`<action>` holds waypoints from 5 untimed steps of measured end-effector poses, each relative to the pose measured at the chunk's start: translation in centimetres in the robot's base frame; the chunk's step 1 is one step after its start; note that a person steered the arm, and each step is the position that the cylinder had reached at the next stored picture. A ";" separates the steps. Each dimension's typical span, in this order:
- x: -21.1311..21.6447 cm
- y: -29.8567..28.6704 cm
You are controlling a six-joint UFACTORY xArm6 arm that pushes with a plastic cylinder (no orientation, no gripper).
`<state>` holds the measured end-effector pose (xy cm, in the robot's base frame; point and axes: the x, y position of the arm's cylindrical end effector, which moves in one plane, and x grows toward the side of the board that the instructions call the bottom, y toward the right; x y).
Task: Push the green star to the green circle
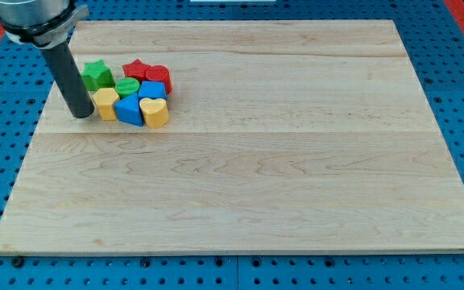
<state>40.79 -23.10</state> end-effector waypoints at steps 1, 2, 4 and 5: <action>-2.0 -4.0; -8.4 -7.3; -9.4 -1.6; -7.5 -0.5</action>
<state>33.31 -23.64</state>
